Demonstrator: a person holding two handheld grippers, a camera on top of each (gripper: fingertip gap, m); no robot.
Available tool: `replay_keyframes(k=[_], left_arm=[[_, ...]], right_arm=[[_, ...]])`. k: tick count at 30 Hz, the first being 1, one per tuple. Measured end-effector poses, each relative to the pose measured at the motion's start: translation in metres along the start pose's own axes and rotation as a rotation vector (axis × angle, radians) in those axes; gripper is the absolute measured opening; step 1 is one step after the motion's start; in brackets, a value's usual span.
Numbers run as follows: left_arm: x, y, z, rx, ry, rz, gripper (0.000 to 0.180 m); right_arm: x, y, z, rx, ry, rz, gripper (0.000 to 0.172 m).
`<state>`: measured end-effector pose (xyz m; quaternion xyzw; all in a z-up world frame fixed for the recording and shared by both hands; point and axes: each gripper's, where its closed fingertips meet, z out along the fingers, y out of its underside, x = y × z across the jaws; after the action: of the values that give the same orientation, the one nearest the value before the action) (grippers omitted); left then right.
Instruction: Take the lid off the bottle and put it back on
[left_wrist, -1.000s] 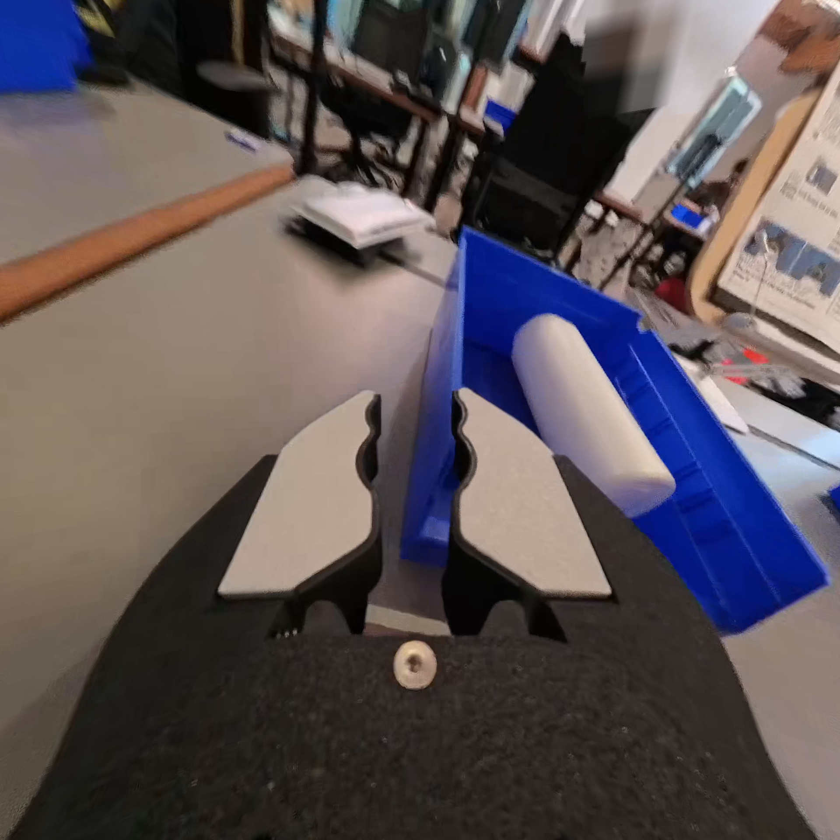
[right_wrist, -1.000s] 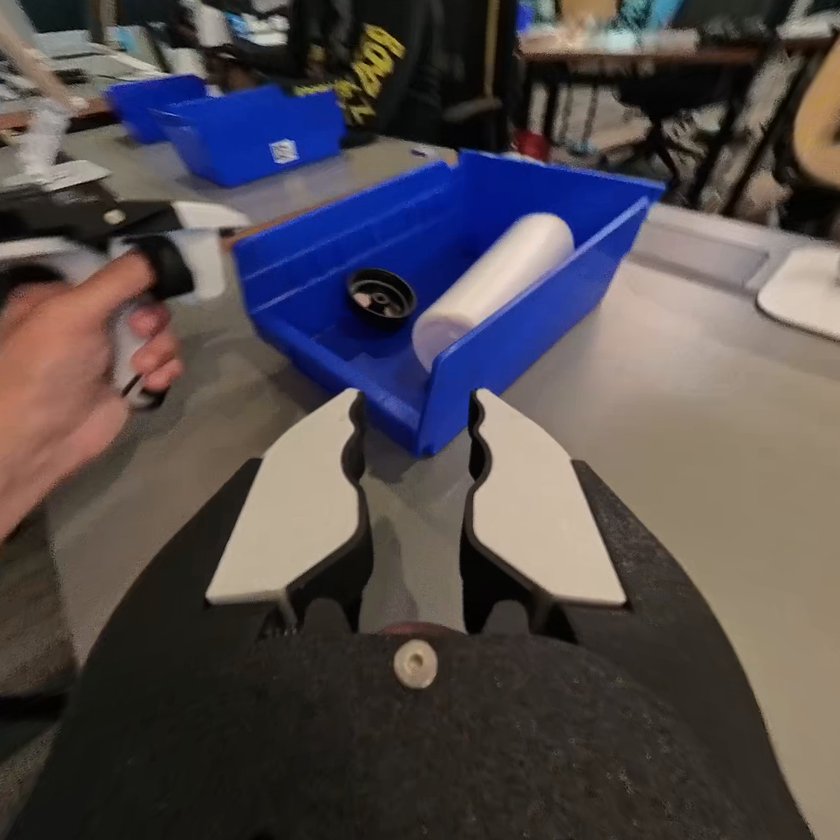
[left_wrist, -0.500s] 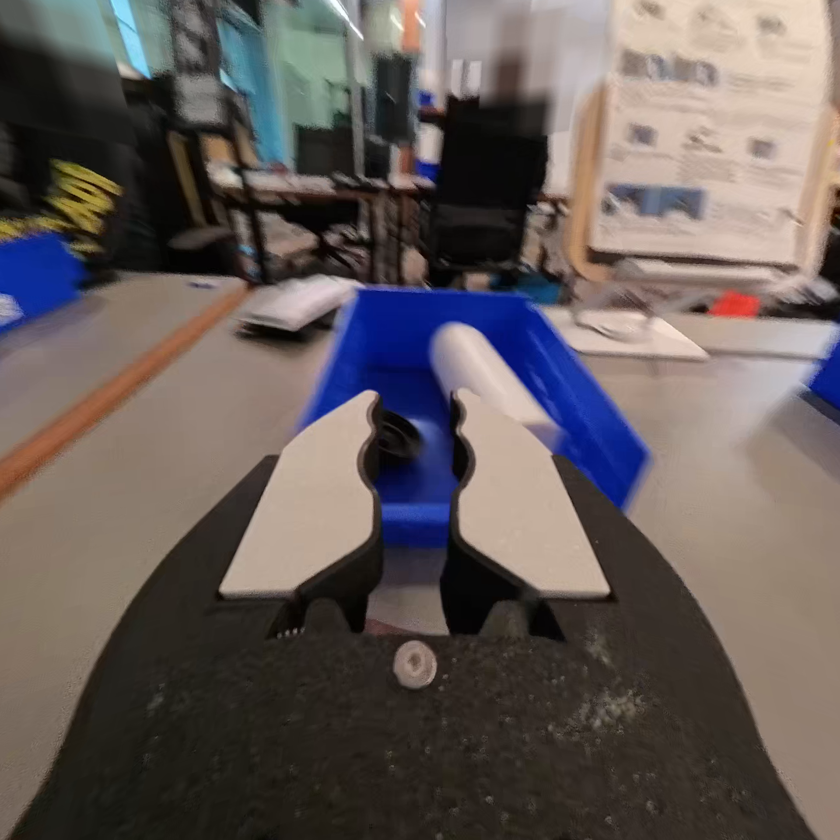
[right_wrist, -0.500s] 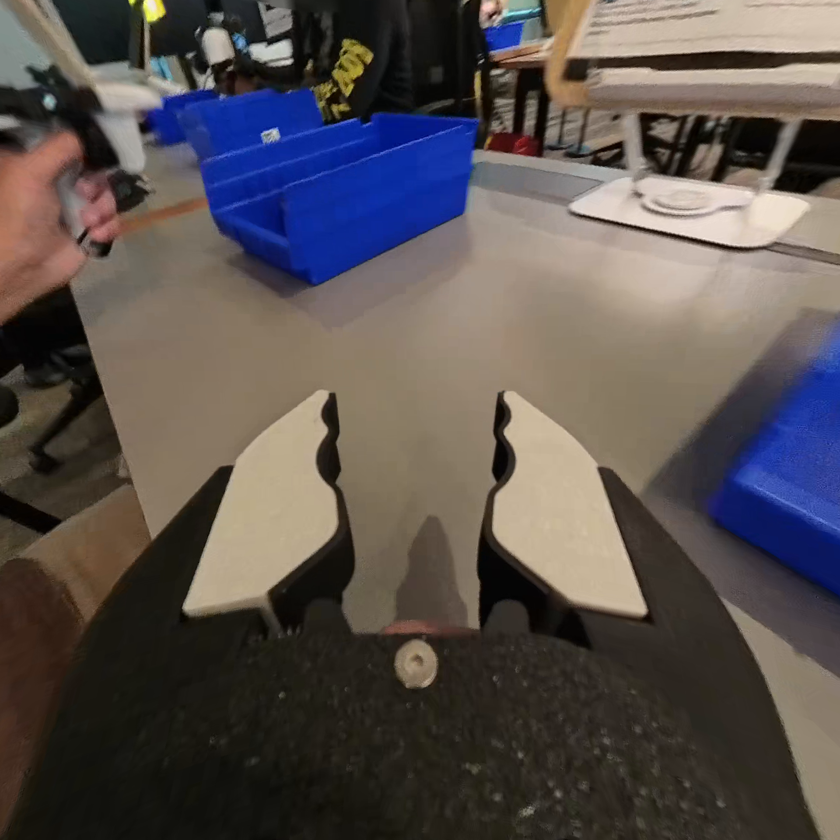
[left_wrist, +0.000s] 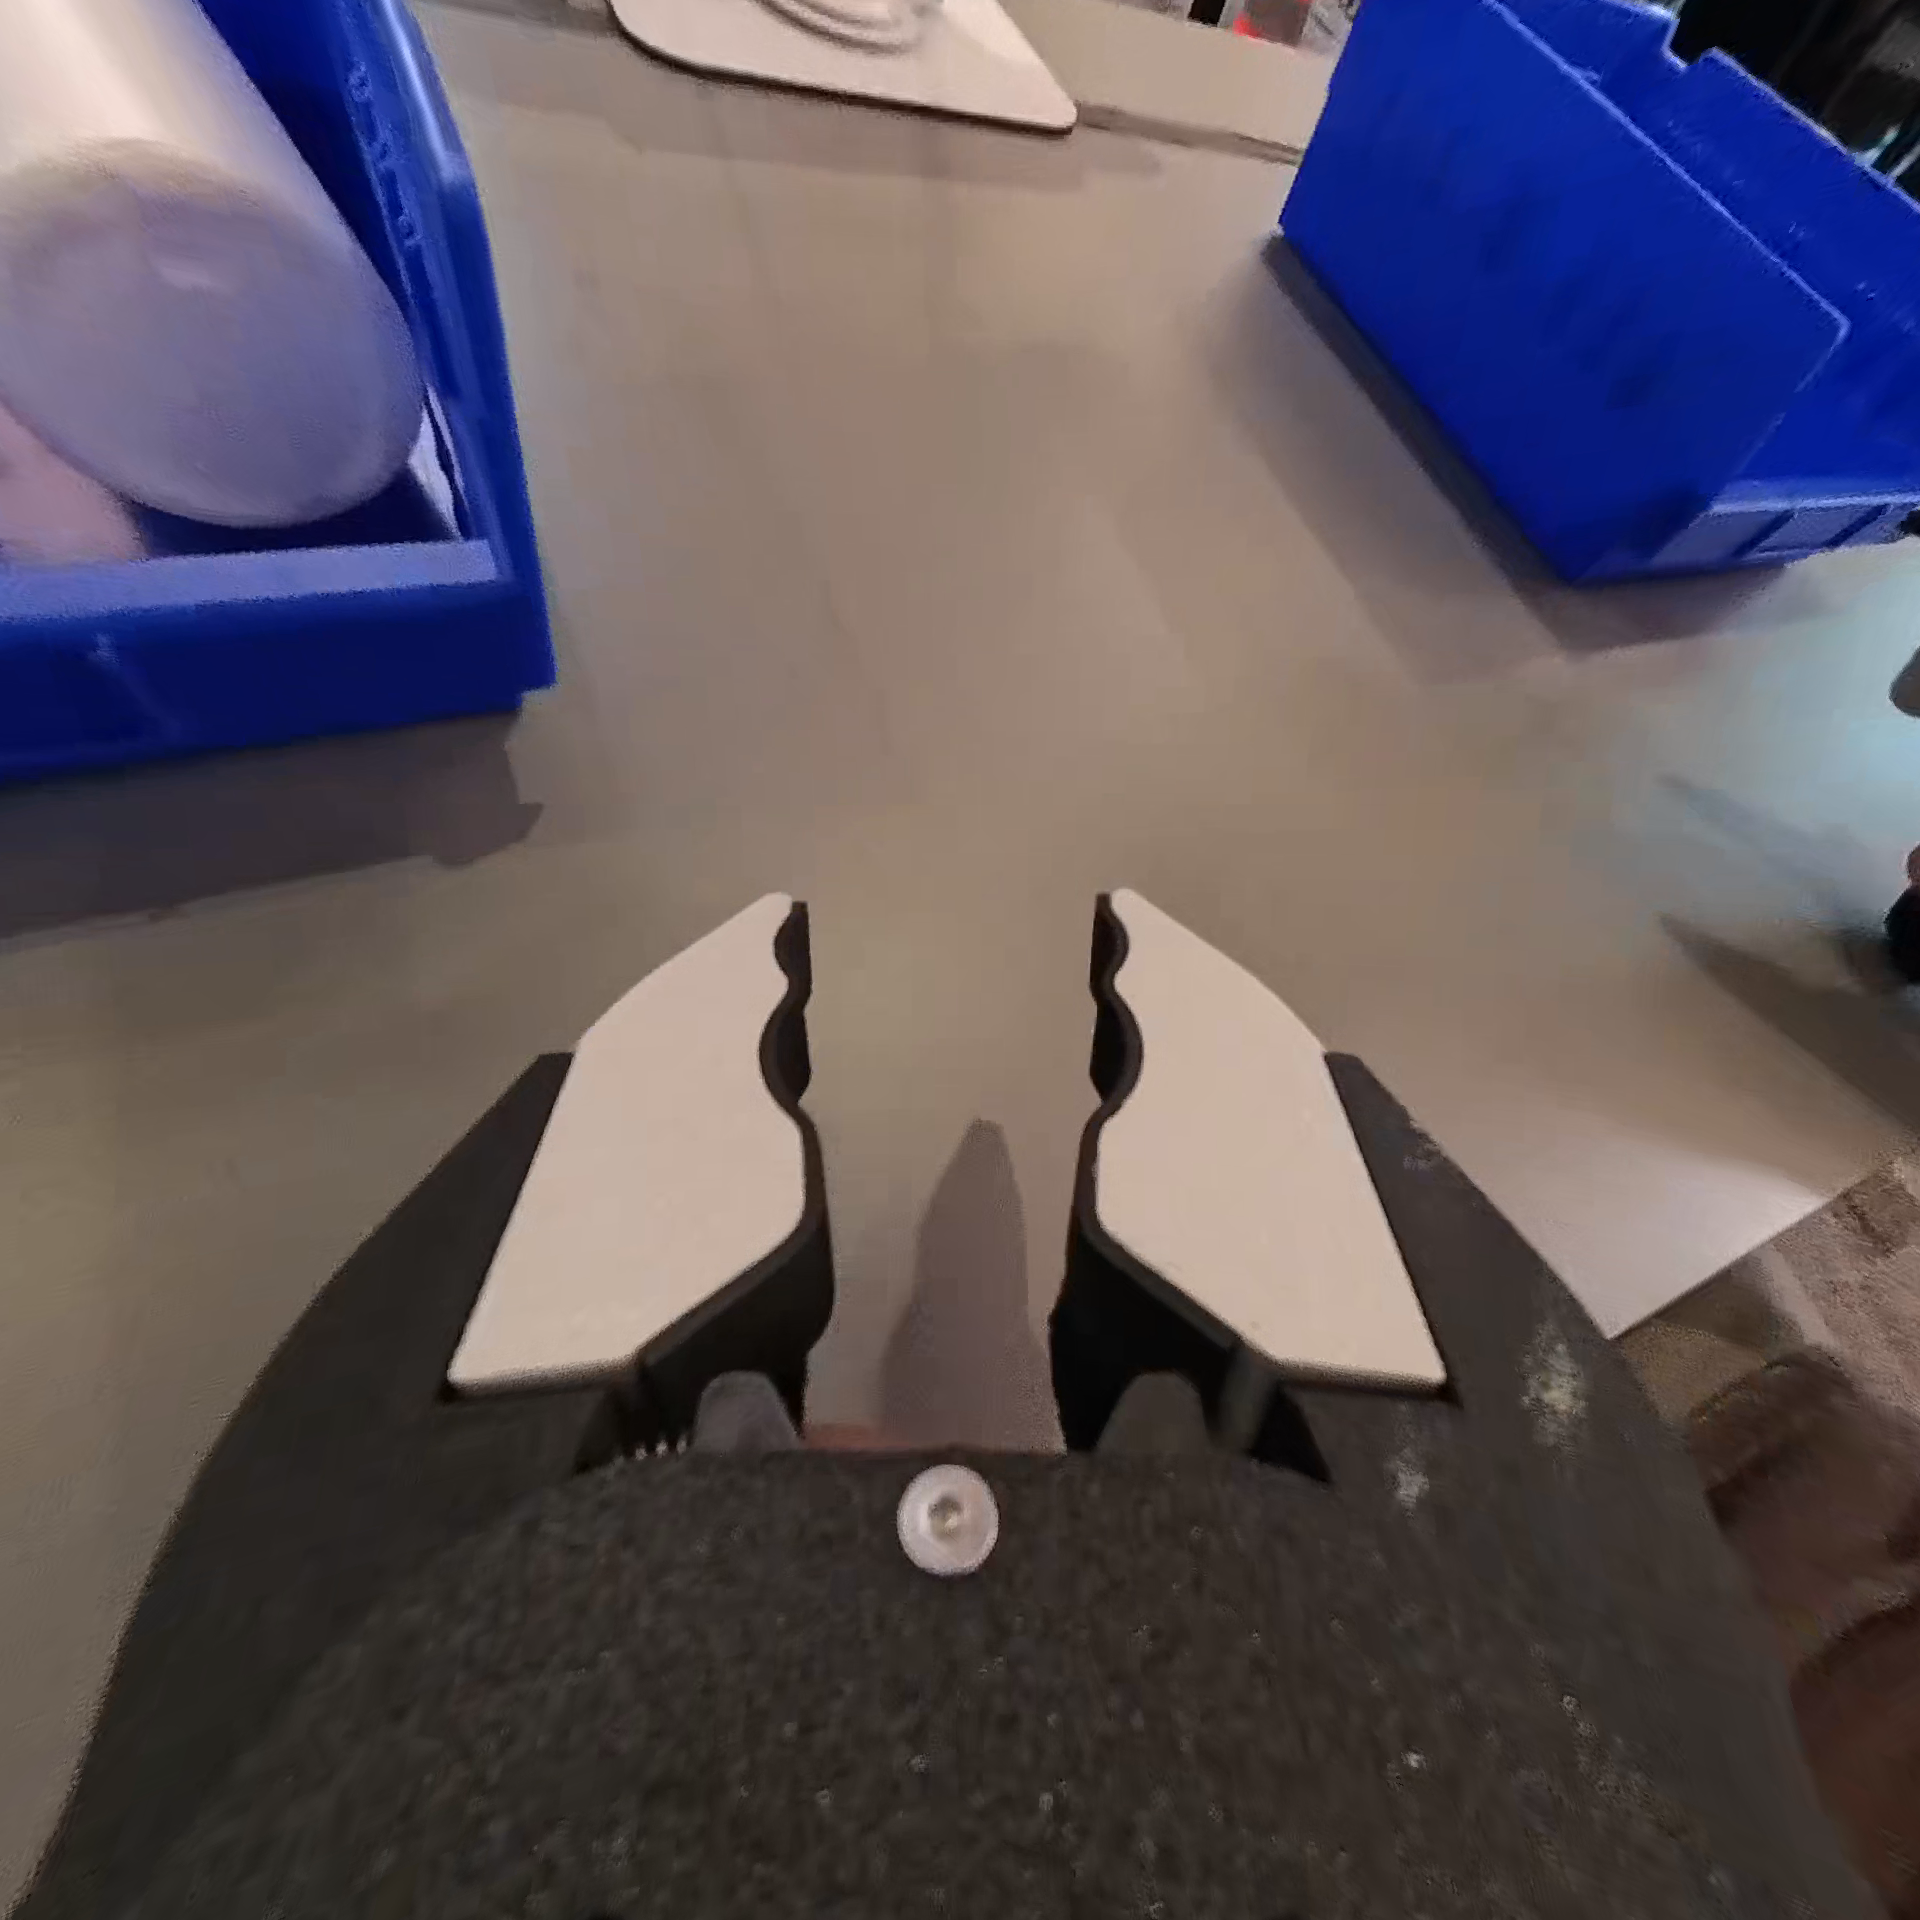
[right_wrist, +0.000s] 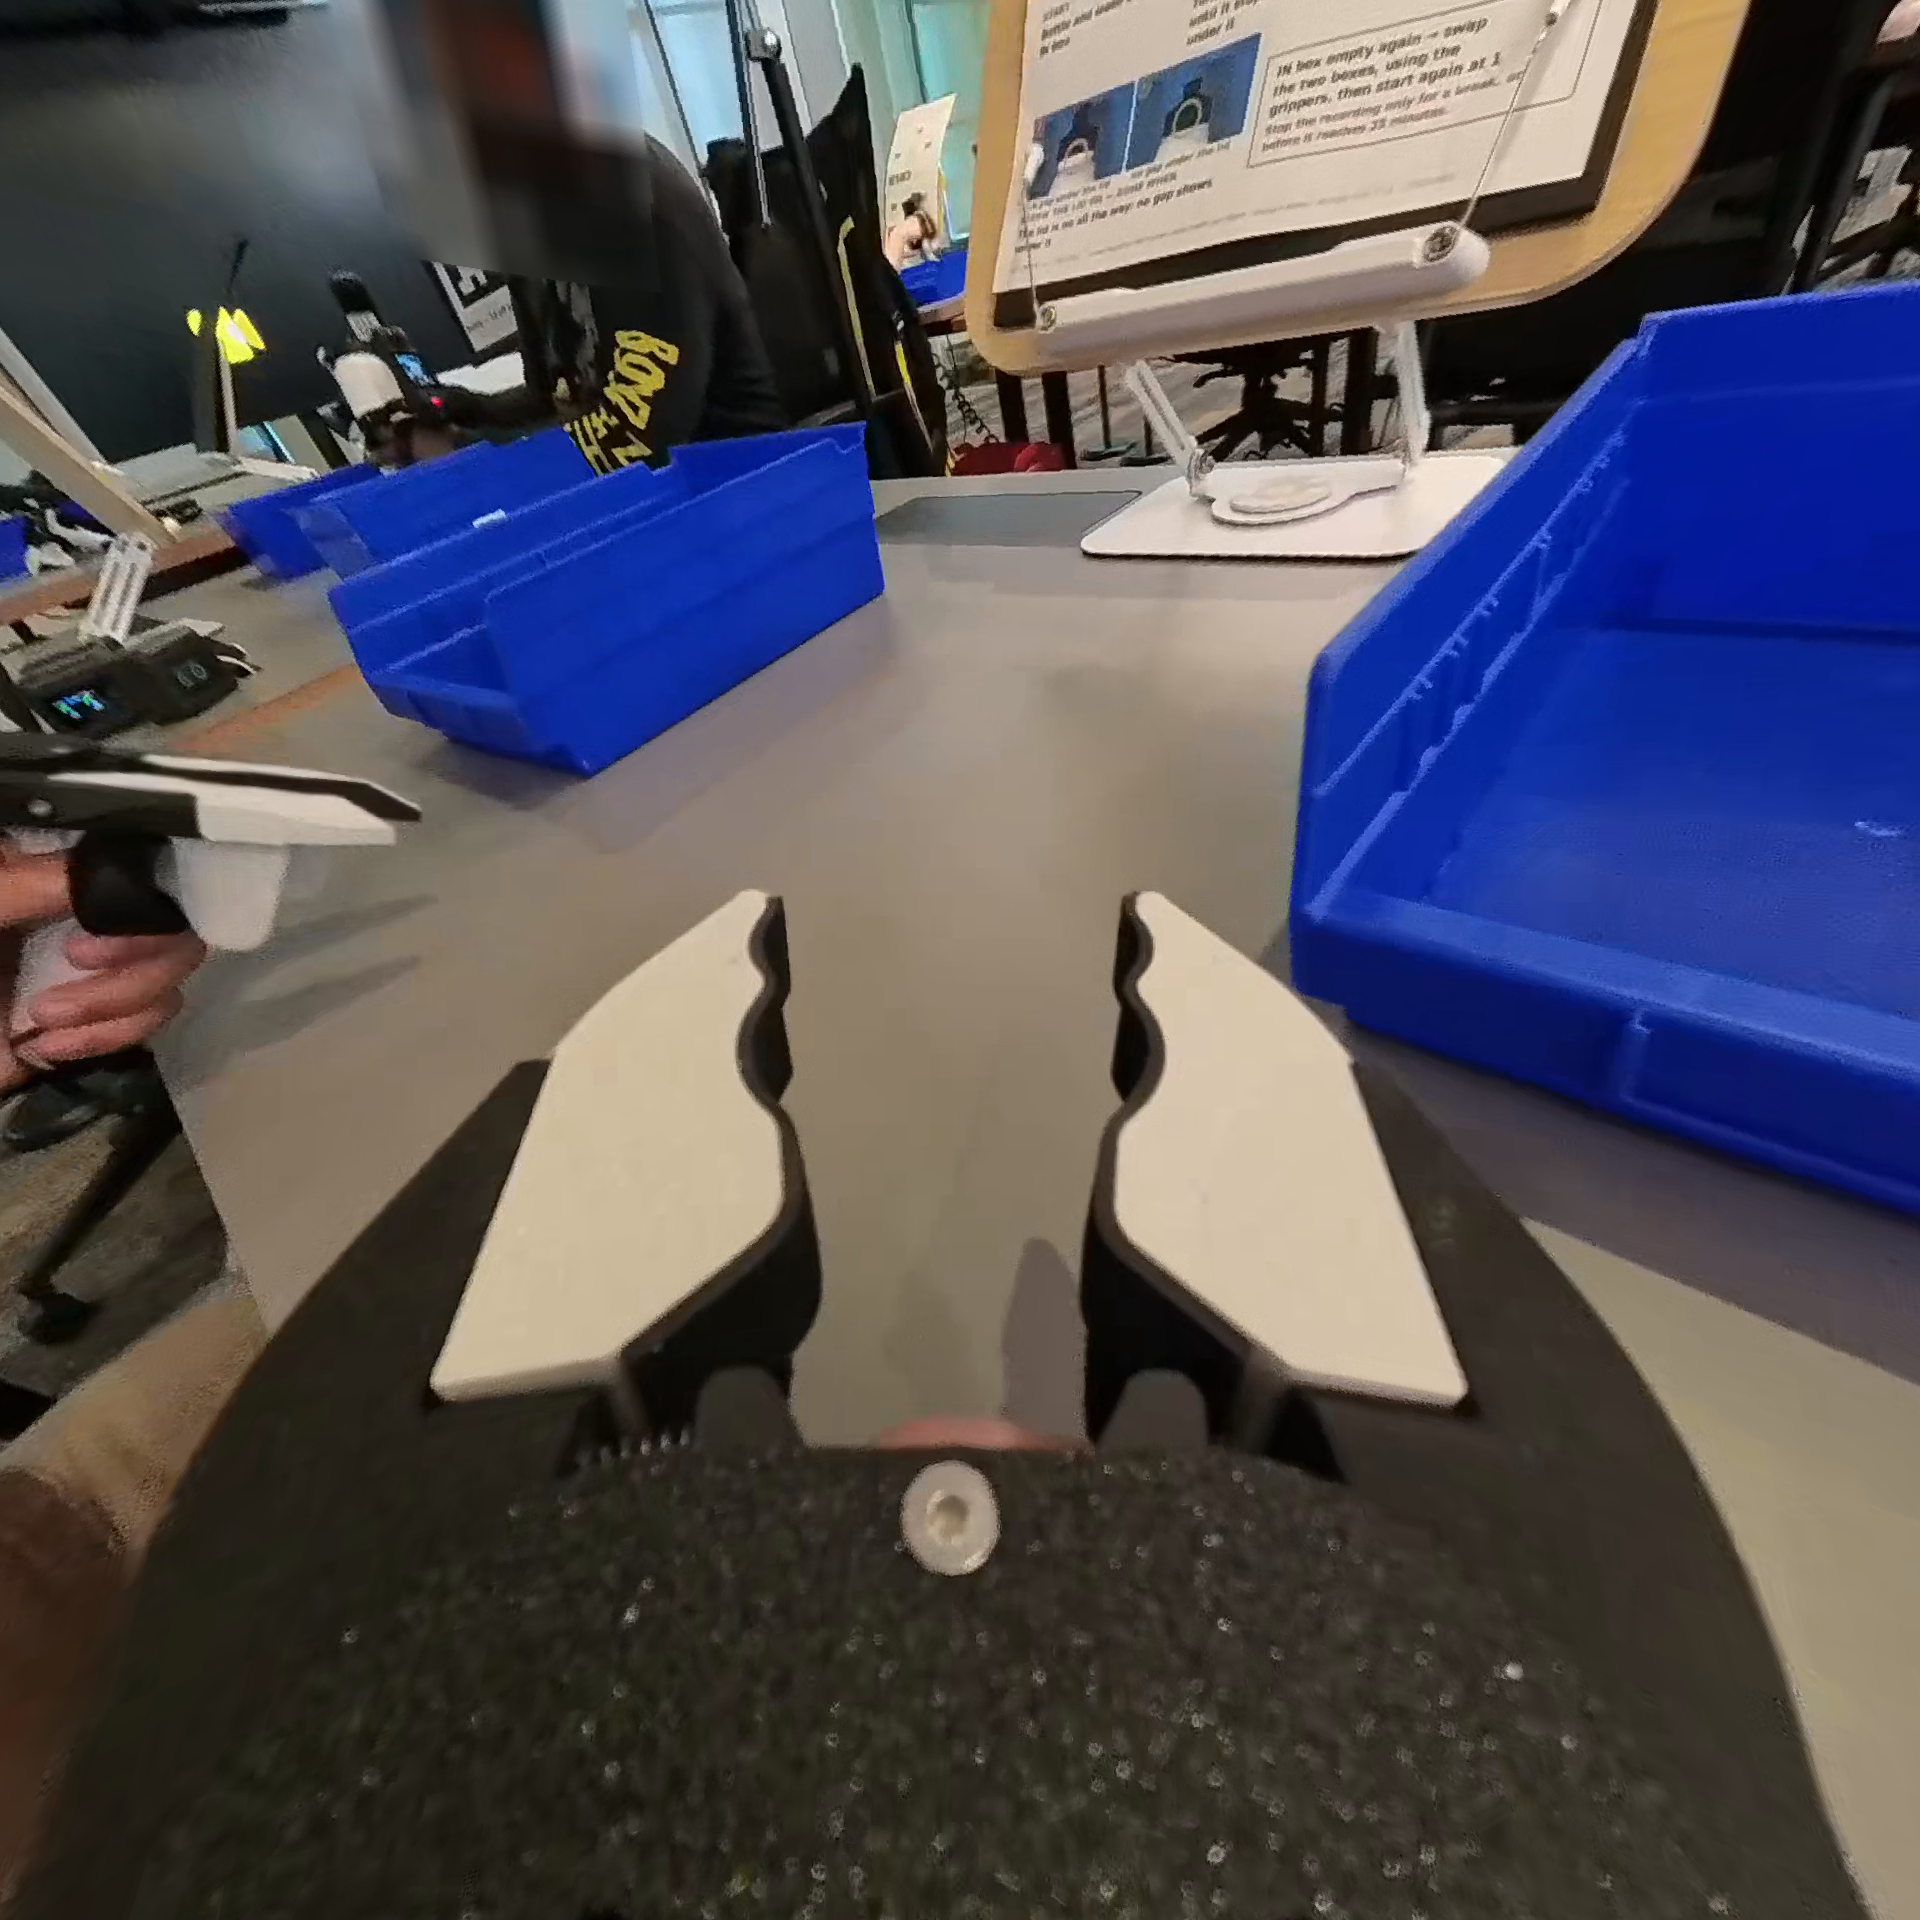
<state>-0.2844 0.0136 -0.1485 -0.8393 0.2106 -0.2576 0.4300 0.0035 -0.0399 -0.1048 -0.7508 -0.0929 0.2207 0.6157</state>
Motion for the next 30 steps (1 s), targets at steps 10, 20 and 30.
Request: replay_keyframes(k=[10, 20, 30], left_arm=[[-0.004, 0.003, 0.000, -0.014, -0.001, 0.016, 0.052], [0.003, 0.004, 0.001, -0.021, -0.008, 0.063, 0.053], [-0.010, -0.080, -0.012, -0.017, 0.110, -0.143, 0.075]], right_arm=[[-0.004, 0.002, 0.001, -0.011, 0.001, -0.014, 0.058], [-0.003, 0.000, -0.002, 0.000, 0.009, -0.023, 0.054], [-0.001, 0.001, 0.000, -0.010, 0.020, -0.052, 0.054]])
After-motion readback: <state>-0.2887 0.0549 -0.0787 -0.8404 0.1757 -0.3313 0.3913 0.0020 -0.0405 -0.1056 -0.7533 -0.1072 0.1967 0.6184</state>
